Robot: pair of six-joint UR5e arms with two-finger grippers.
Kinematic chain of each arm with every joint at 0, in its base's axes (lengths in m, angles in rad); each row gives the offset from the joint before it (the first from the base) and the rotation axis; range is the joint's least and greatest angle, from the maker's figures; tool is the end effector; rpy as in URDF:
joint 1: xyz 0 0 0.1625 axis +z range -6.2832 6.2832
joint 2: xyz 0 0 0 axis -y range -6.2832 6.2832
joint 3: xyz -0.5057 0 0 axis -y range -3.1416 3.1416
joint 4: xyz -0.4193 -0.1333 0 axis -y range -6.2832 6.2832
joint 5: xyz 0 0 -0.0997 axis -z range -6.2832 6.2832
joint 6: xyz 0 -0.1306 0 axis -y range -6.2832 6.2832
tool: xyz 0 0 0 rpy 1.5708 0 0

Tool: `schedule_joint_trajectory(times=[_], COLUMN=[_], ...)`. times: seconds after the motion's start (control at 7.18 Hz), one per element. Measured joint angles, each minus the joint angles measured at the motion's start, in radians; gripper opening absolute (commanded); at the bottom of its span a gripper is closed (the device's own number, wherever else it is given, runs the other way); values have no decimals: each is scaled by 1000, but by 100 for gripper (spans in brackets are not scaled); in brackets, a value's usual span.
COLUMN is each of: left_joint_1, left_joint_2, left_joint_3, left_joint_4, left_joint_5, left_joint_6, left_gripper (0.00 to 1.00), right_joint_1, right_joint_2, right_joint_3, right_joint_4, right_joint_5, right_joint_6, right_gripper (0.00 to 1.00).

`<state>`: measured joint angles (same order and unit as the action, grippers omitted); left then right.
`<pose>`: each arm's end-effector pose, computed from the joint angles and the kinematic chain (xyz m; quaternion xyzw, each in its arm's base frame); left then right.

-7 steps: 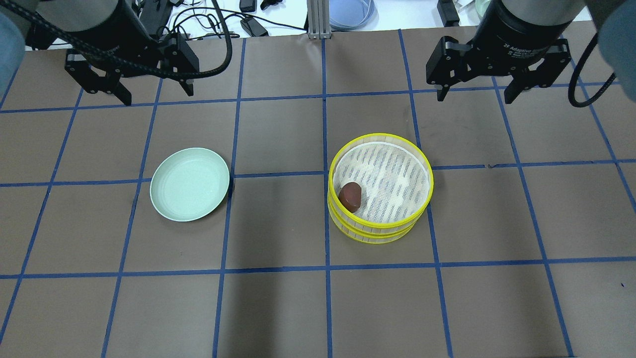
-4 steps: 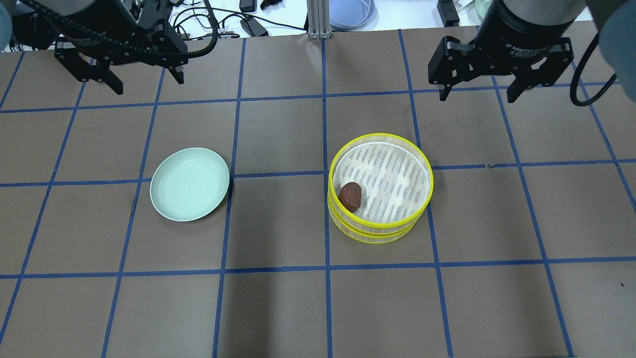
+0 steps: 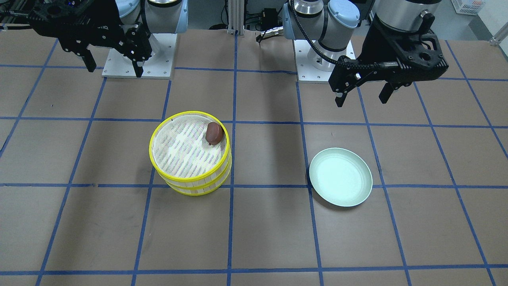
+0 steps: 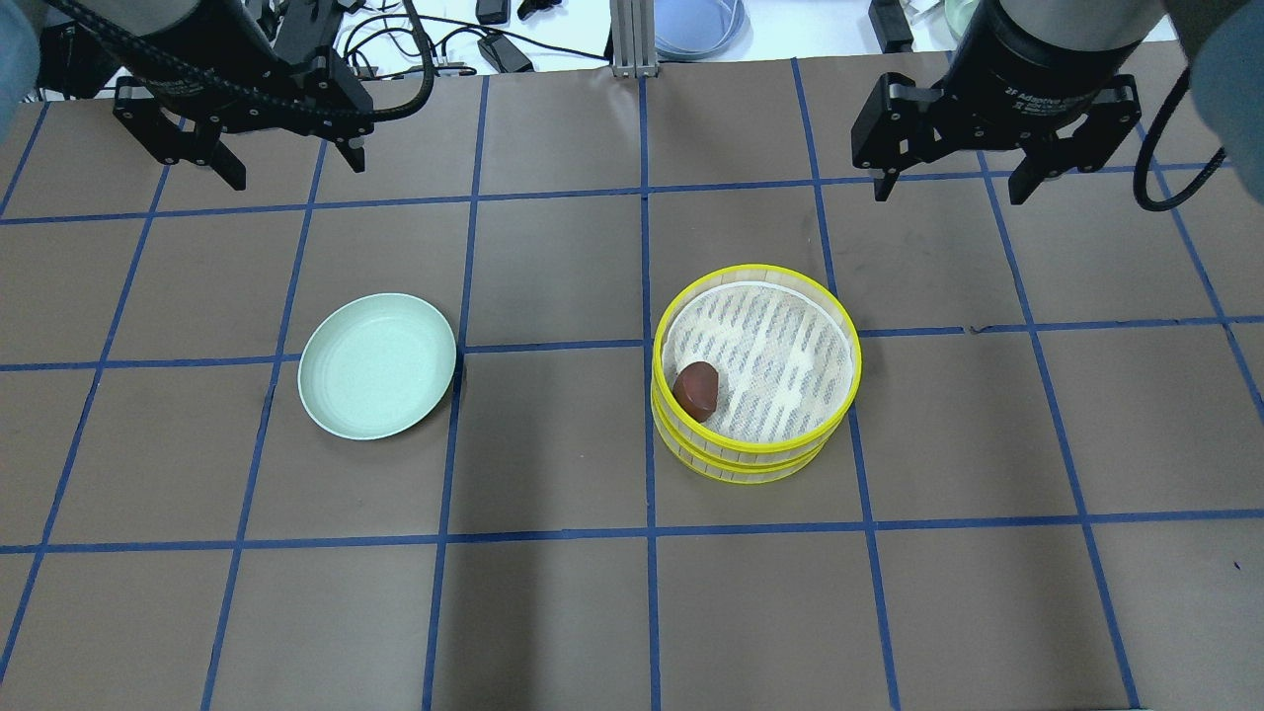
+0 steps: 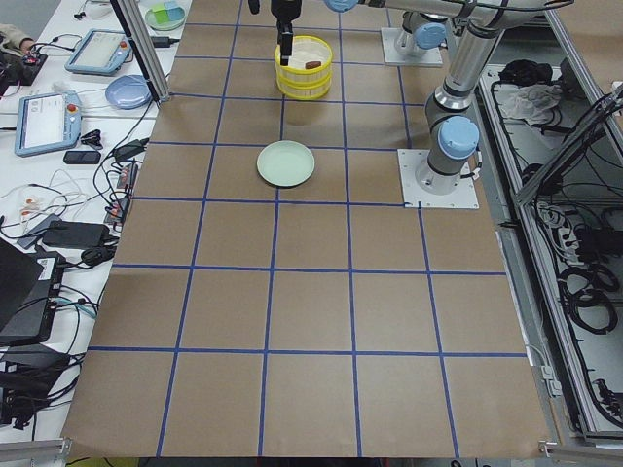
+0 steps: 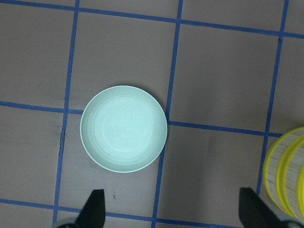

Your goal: Stack buns with steamer

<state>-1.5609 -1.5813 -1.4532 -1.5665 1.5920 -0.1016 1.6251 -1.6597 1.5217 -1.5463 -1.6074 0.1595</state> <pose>-0.1252 -0.5371 0.5943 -0.0562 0.9968 -0.0561 0.0080 0.1546 -0.4766 0.6055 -0.0535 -0.9968 0.0583 0.0121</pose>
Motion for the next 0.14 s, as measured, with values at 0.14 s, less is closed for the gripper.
schedule_joint_trajectory(times=[0.14], left_joint_1=[0], left_joint_2=[-1], left_joint_3=[-1], left_joint_4=[0], left_joint_5=[0], left_joint_6=[16], left_gripper=[98], right_joint_1=[0], right_joint_2=[0], right_joint_3=[0], right_joint_4=[0], right_joint_5=[0], right_joint_6=[0], right_gripper=[100])
